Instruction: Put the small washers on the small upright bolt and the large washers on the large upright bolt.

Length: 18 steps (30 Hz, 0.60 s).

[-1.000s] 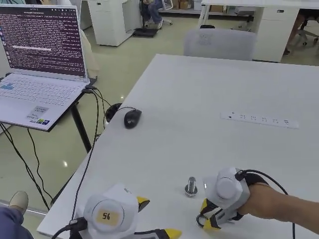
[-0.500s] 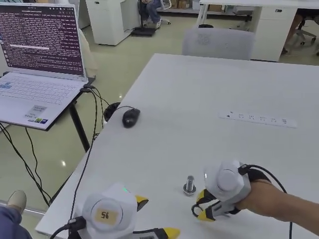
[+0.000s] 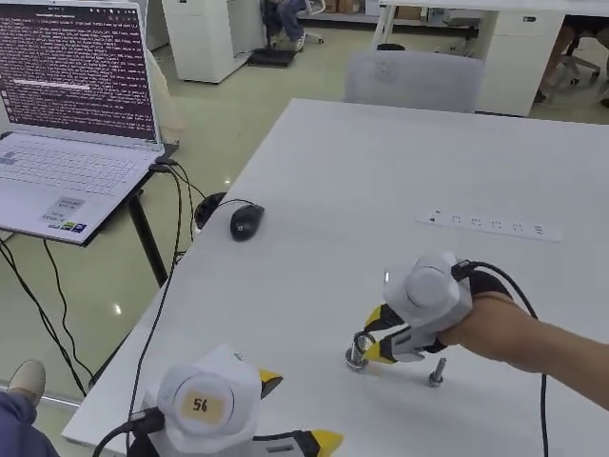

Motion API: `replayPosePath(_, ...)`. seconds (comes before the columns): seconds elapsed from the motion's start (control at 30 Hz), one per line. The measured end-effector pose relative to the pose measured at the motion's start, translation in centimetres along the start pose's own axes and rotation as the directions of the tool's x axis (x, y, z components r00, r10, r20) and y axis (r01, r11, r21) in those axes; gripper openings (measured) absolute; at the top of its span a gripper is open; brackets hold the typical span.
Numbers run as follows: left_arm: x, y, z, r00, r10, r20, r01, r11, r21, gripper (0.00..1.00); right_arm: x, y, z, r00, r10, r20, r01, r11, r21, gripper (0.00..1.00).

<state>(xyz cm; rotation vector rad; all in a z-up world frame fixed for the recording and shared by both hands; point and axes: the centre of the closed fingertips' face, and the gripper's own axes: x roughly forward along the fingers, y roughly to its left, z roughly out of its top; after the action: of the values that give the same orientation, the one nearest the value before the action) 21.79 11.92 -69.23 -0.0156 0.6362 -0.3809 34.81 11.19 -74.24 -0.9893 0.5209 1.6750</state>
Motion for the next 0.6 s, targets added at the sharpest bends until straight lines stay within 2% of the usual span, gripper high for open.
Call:
replayPosePath(0.33,-0.6,0.4,-0.2,0.9999,0.014,0.001,-0.014,1.0,-0.009,0.57,1.2,-1.2,-0.2,0.9985,0.004,-0.055,-0.004,1.0,0.011,0.23)
replayPosePath(0.6,-0.8,0.7,-0.3,0.9998,0.022,0.004,-0.022,1.0,-0.017,0.57,2.0,-0.7,-0.6,0.9943,0.028,-0.103,-0.031,0.999,-0.02,0.23)
